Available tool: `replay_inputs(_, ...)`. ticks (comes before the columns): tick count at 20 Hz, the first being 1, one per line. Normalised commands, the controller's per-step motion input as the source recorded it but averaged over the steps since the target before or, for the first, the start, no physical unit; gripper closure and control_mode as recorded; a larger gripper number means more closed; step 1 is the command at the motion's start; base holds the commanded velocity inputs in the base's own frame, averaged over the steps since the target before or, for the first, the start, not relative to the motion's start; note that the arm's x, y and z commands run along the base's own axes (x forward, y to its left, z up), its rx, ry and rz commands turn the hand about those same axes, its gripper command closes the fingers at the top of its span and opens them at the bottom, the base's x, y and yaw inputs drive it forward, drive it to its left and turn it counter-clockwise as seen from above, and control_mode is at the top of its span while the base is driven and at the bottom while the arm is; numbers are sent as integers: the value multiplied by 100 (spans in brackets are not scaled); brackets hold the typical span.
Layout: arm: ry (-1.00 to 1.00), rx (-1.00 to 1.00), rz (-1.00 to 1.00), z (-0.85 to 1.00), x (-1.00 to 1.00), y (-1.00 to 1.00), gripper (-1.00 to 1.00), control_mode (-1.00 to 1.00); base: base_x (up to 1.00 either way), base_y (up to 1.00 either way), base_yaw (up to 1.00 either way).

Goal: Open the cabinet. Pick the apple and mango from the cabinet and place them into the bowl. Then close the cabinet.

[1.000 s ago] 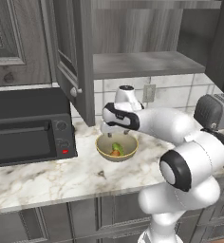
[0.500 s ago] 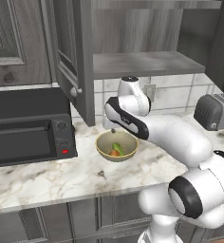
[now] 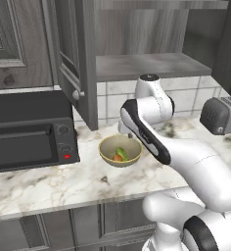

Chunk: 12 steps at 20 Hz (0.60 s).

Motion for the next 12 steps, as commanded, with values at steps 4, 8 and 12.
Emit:
replay_inputs(4, -3, 0, -7, 27, -60, -27, -100, -100, 0, 0, 0)
replay_inputs(8, -10, 0, 0, 7, -69, -32, -100, -100, 0, 0, 0)
replay_inputs(12, -21, 0, 0, 31, -60, -25, -100, -100, 0, 0, 0)
